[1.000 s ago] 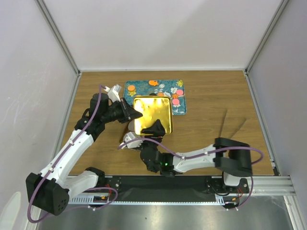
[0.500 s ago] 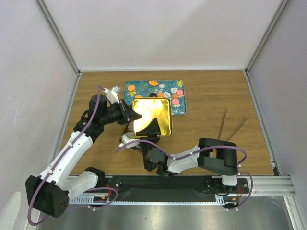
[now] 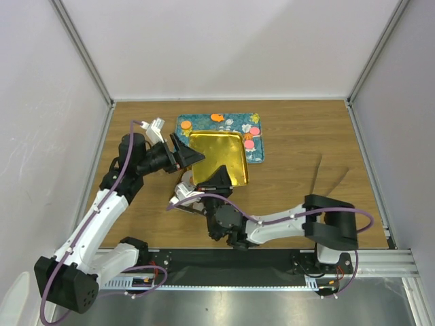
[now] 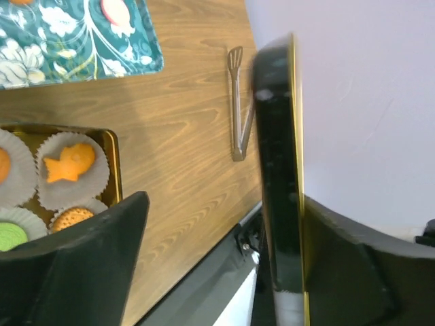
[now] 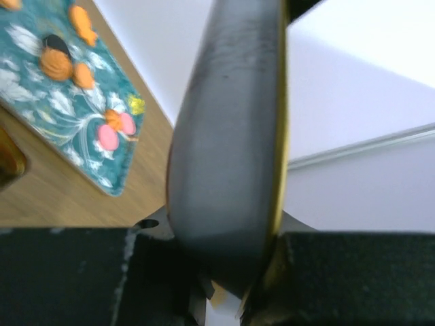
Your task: Pack the cookies
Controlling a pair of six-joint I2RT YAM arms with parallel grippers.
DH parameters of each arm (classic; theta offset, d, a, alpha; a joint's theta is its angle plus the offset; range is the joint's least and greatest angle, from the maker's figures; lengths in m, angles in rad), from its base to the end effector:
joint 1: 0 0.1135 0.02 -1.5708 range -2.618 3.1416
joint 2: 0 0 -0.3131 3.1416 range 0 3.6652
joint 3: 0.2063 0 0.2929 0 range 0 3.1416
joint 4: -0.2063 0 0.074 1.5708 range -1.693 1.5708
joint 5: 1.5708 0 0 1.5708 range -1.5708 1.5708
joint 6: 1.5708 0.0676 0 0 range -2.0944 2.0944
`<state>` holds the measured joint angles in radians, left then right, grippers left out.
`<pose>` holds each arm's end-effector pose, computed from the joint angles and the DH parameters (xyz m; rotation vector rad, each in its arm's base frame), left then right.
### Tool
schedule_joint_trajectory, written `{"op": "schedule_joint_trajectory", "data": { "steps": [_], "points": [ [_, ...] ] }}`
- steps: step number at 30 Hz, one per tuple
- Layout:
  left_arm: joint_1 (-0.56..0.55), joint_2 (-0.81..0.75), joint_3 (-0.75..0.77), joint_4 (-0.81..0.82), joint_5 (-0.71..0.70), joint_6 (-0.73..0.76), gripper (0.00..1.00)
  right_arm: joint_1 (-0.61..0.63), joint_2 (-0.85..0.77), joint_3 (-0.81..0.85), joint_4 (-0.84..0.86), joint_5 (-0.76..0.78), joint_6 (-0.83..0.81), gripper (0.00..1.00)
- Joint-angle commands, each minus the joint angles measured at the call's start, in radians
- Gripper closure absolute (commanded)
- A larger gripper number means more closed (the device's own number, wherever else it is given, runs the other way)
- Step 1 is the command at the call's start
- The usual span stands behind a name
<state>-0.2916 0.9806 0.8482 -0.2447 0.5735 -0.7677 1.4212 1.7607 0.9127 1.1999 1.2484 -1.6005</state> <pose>0.2380 -0.1097 0.3471 -0.0845 2.0971 -1.2302 0.1235 0.3892 0.2785 -0.9949 1.1580 -0.8985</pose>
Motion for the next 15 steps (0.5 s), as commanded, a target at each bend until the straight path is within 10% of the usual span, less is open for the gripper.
{"op": "schedule_joint_trajectory", "data": {
  "steps": [1,5,15],
  "points": [
    [0.02,-0.025,0.043,-0.016,-0.049,0.04,0.06,0.008,-0.142,0.038,-0.292,0.023,0.316,1.0],
    [0.042,-0.043,0.069,-0.015,-0.09,0.064,0.0,-0.034,-0.288,0.253,-1.315,-0.149,1.152,1.0],
    [0.057,-0.077,0.084,-0.08,-0.368,0.097,0.0,-0.324,-0.478,0.399,-1.792,-0.734,1.655,1.0]
  ]
}}
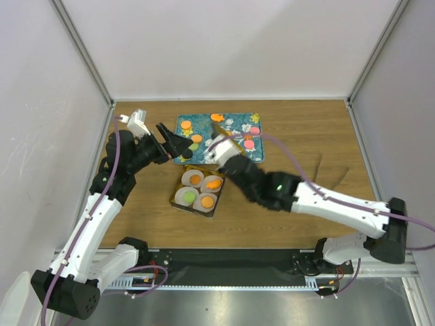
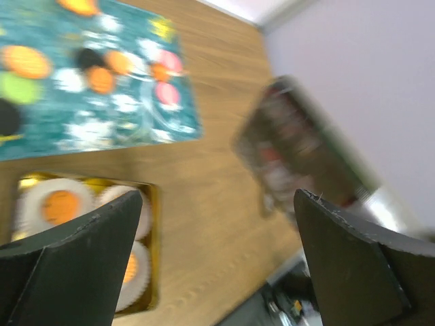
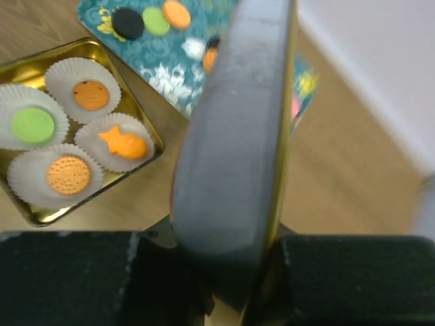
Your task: Pack the cookies
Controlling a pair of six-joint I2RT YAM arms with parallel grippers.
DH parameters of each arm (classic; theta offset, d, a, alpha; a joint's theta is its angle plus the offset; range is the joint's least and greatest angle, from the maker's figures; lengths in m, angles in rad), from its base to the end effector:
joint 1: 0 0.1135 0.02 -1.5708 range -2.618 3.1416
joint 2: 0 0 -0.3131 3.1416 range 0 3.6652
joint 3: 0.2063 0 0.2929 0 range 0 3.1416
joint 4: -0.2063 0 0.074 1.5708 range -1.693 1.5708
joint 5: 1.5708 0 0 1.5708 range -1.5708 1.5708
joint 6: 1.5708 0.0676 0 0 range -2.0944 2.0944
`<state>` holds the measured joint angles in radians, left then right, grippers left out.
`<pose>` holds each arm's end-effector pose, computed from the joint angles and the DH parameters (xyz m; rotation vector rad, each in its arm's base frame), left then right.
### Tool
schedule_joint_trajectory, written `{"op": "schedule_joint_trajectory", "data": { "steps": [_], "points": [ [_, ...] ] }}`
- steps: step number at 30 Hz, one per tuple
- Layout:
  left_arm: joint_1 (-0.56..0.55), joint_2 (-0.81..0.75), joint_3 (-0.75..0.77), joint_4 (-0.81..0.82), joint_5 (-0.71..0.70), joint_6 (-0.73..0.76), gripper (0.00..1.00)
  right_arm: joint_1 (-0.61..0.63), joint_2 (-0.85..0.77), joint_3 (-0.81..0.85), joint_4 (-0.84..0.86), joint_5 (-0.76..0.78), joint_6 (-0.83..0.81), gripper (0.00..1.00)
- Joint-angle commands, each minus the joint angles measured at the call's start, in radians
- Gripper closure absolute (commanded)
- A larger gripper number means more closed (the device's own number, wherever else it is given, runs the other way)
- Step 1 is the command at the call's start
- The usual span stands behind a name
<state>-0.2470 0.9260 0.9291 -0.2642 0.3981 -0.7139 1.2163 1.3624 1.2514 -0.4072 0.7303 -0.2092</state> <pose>0.2360 -0.0865 0.3894 -0.1545 1.9331 -1.0229 0.1655 0.3171 0.3861 -0.9250 1.7168 -0.1038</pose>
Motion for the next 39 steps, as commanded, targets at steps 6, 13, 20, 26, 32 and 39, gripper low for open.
{"op": "schedule_joint_trajectory", "data": {
  "steps": [6,13,20,26,32,39],
  "points": [
    [0.018,-0.033,-0.116,-0.161,-0.542,-0.071,0.03,-0.505,-0.18,-0.052,-0.067,-0.894,0.507,0.98],
    [0.034,0.028,-0.309,-0.041,-0.545,-0.212,0.15,-0.702,-0.215,-0.21,0.185,-1.313,0.727,0.97],
    [0.057,0.046,-0.502,0.103,-0.541,-0.285,0.24,-0.781,-0.256,-0.306,0.289,-1.404,0.817,0.95],
    [0.061,0.091,-0.573,0.18,-0.493,-0.294,0.39,-0.794,-0.256,-0.336,0.308,-1.427,0.826,0.96],
    [0.026,0.022,-0.653,0.226,-0.436,-0.318,0.58,-0.813,-0.261,-0.36,0.334,-1.434,0.841,0.95],
    [-0.131,-0.073,-0.687,0.201,-0.462,-0.374,0.65,-0.83,-0.249,-0.372,0.355,-1.45,0.858,0.95]
  ]
}}
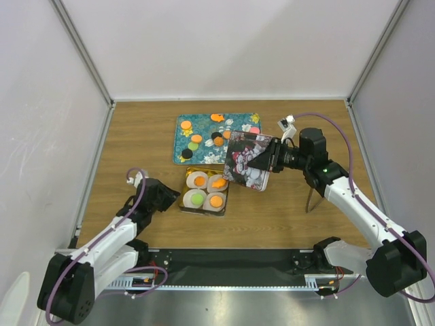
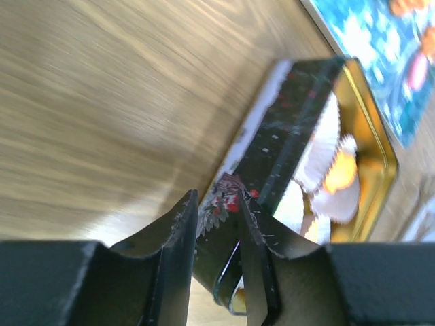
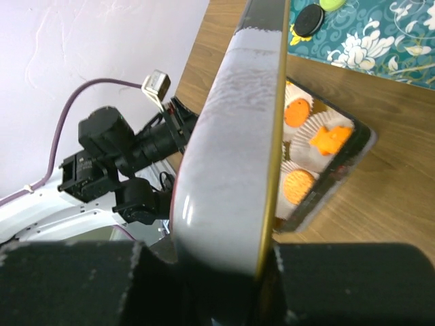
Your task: Pack the cookies
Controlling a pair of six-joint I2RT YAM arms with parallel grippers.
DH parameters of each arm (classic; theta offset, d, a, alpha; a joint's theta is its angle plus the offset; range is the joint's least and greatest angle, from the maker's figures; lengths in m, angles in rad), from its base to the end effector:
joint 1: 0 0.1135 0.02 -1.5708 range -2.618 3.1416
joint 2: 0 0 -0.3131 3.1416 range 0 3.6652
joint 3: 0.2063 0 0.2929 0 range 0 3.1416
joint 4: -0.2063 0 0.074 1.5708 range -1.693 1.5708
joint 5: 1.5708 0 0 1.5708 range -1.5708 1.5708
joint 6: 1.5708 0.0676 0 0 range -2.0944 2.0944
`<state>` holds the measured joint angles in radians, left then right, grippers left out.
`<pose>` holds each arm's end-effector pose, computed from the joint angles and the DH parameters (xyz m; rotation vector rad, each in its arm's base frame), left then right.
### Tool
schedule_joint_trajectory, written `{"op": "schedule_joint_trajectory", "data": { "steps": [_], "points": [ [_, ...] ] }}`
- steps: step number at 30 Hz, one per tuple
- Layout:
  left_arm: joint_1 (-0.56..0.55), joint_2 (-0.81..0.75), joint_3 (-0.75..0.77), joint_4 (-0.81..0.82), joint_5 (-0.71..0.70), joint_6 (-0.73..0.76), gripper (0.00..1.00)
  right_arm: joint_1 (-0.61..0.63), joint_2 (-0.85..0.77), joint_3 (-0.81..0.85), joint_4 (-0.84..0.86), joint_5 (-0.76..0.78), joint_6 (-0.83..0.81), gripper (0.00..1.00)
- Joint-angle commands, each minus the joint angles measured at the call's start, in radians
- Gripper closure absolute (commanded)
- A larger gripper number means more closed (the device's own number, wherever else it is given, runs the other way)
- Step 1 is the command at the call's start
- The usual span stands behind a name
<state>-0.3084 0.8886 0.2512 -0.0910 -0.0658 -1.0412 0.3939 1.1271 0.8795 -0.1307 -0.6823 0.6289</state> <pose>0.1864 -0.0547 0.1400 -0.8841 2.2063 -0.6041 0.2568 0.1529 0.3375 -0.2494 2.0871 1.3114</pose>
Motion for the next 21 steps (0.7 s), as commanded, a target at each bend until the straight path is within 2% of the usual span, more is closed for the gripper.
{"op": "schedule_joint_trajectory", "data": {
  "steps": [1,3,9,13,14,15,17,18,21],
  "points": [
    [-0.093,-0.037,-0.009,0.031,-0.005,-0.052,0.65,-0.007,-0.012,-0.002,0.08,-0.037,0.022,0.95],
    [-0.141,-0.03,-0.009,0.053,-0.005,-0.066,0.66,-0.009,-0.006,-0.007,0.092,-0.037,0.026,0.94],
    [-0.19,0.047,0.0,0.132,0.043,-0.066,0.66,-0.007,0.02,-0.027,0.12,-0.051,0.055,0.94],
    [-0.179,0.036,0.051,0.006,-0.009,0.005,0.6,-0.001,0.049,-0.042,0.18,-0.077,0.075,0.94],
    [-0.173,0.015,0.08,-0.025,-0.025,0.019,0.57,0.009,0.054,-0.048,0.192,-0.091,0.08,0.94],
    [-0.149,0.004,0.092,-0.054,-0.04,0.03,0.44,0.016,0.063,-0.048,0.198,-0.098,0.08,0.93],
    [-0.109,-0.031,0.118,-0.114,-0.037,0.064,0.36,0.036,0.092,-0.042,0.201,-0.106,0.074,0.93],
    [-0.069,-0.048,0.125,-0.13,-0.034,0.073,0.27,0.055,0.105,-0.042,0.203,-0.112,0.072,0.93],
    [-0.022,-0.108,0.151,-0.156,-0.034,0.102,0.15,0.082,0.155,-0.04,0.243,-0.146,0.095,0.94]
  ]
}}
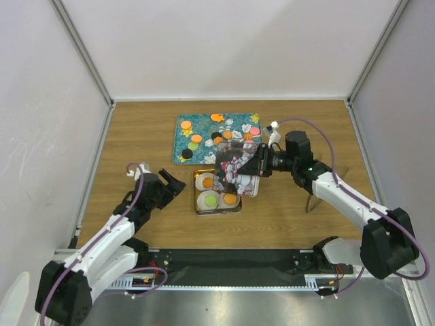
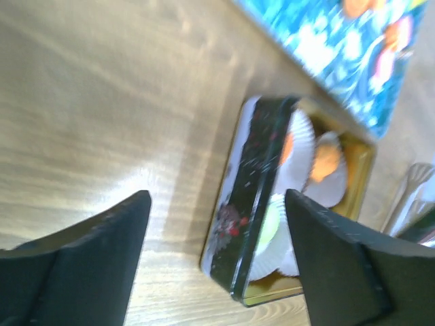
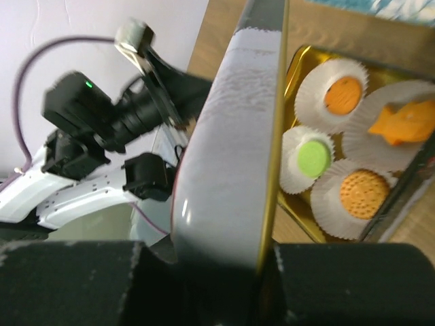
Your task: Pack the cookies
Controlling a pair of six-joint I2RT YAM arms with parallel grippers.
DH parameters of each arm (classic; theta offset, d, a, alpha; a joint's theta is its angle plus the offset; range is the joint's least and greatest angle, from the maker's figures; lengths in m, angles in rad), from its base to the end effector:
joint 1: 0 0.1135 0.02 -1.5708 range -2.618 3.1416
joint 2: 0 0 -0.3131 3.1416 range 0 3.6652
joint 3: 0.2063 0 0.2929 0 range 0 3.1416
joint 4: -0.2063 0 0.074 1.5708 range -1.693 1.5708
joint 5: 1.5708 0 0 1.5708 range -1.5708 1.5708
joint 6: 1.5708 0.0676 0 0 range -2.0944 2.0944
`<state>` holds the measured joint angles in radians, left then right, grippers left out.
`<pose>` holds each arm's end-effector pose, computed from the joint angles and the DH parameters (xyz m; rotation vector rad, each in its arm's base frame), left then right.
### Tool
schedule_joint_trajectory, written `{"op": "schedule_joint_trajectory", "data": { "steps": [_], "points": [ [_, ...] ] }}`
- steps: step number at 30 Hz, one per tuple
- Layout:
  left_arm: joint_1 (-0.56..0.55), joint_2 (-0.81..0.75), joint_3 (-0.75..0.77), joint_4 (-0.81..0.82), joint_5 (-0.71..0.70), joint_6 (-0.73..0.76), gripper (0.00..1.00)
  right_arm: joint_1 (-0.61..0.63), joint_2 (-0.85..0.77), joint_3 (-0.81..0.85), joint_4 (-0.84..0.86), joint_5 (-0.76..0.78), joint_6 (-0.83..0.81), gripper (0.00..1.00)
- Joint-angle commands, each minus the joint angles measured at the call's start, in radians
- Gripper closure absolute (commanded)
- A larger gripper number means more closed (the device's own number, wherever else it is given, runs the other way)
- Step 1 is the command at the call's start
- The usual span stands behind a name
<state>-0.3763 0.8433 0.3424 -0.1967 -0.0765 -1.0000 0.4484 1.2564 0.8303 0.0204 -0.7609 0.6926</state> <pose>0.1883 -0.0689 0.1715 -0.7601 2.2213 -0.6263 0.2700 0.1816 0.2989 -0.2931 2.1493 1.4523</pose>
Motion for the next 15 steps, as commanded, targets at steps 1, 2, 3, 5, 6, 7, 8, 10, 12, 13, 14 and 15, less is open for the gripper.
{"op": "schedule_joint_trajectory", "data": {
  "steps": [1,2,3,5,6,7,8,10,12,13,14,15],
  "points": [
    [0.051,-0.076,0.067,-0.061,-0.023,0.069,0.13,0.03,0.037,0.009,0.101,-0.072,0.038,0.94],
    [0.059,-0.087,0.084,-0.058,-0.02,0.073,0.08,0.032,0.061,0.009,0.119,-0.083,0.045,0.94],
    [0.059,-0.102,0.09,-0.052,-0.011,0.083,0.06,0.035,0.069,0.007,0.13,-0.09,0.059,0.93],
    [0.057,-0.108,0.113,-0.032,0.021,0.112,0.02,0.041,0.107,0.001,0.183,-0.119,0.085,0.93],
    [0.059,-0.105,0.116,-0.012,0.043,0.127,0.01,0.044,0.124,-0.005,0.206,-0.13,0.119,0.93],
    [0.059,-0.102,0.119,0.018,0.061,0.145,0.0,0.05,0.138,-0.008,0.229,-0.14,0.136,0.93],
    [0.059,-0.093,0.128,0.029,0.105,0.153,0.0,0.053,0.164,-0.01,0.283,-0.158,0.154,0.93],
    [0.059,-0.05,0.148,0.068,0.156,0.187,0.0,0.07,0.19,-0.013,0.347,-0.172,0.2,0.93],
    [0.057,-0.012,0.164,0.063,0.2,0.204,0.0,0.078,0.231,-0.013,0.392,-0.19,0.231,0.93],
    [0.059,0.02,0.168,0.071,0.213,0.219,0.0,0.084,0.248,-0.013,0.427,-0.195,0.254,0.93],
    [0.057,0.031,0.173,0.069,0.216,0.225,0.0,0.09,0.261,-0.013,0.44,-0.202,0.261,0.93],
    [0.059,0.042,0.172,0.074,0.228,0.23,0.0,0.093,0.277,-0.013,0.456,-0.207,0.272,0.93]
  ]
}}
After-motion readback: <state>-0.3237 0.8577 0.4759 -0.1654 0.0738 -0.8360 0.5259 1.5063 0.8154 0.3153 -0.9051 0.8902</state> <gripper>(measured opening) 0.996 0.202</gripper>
